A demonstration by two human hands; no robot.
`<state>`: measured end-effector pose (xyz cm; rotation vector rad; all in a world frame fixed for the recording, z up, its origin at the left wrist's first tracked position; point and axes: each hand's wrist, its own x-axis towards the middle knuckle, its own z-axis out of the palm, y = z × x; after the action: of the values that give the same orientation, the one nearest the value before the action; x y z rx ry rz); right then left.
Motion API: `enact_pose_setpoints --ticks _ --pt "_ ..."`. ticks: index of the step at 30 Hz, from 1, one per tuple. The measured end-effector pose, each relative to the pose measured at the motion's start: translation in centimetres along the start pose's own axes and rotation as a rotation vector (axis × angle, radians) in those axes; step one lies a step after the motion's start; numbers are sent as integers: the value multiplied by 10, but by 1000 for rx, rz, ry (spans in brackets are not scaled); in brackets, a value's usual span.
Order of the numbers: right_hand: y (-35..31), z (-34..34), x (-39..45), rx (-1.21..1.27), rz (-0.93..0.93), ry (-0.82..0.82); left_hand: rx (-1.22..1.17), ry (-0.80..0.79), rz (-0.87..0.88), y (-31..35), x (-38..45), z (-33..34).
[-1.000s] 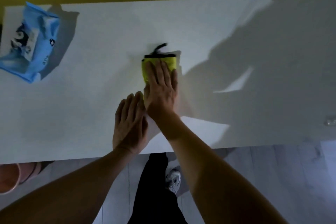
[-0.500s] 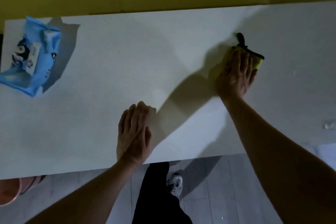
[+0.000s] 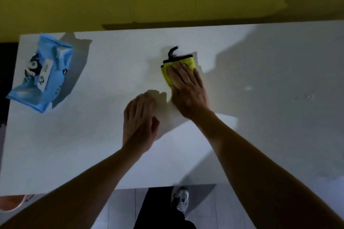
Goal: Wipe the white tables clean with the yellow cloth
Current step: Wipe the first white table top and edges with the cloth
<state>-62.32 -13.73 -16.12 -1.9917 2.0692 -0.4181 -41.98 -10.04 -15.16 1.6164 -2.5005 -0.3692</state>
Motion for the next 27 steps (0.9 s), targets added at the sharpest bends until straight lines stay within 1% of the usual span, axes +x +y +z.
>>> enact_pose_setpoints --ticks 1,3,5,7,8,9,11,13,14,16,19,21,24,26,27 --pt "14 -6 0 11 24 16 12 -10 10 -2 14 -2" --pt "50 -19 1 20 148 114 15 -14 9 -8 42 -3" --pt "88 -33 2 -30 372 193 28 -5 -14 -15 66 -2" --pt "116 -44 7 -42 634 228 53 -6 -51 -23 83 1" --pt "124 -47 12 -31 735 243 64 -7 -66 -25 88 3" --pt "129 -48 17 -32 801 246 75 -6 -77 -26 91 5" --pt "126 -44 25 -80 856 234 89 6 -92 -25 91 9" --pt "110 -36 35 -102 824 243 83 12 -91 -24 91 11" --pt "95 -30 42 -110 762 246 79 13 -92 -24 92 11" --pt "55 -17 58 -89 564 225 86 13 -94 -22 94 11" --pt "-9 4 82 -28 218 126 93 51 -80 -20 93 11" --pt "-30 12 93 -5 58 81 77 87 -53 -22 92 12" --pt "-23 11 99 11 -54 15 77 91 -26 -28 89 12" --pt "-2 5 99 1 -30 19 78 52 -45 -29 89 11" --pt "13 1 100 -6 36 45 76 35 -57 -29 89 10"
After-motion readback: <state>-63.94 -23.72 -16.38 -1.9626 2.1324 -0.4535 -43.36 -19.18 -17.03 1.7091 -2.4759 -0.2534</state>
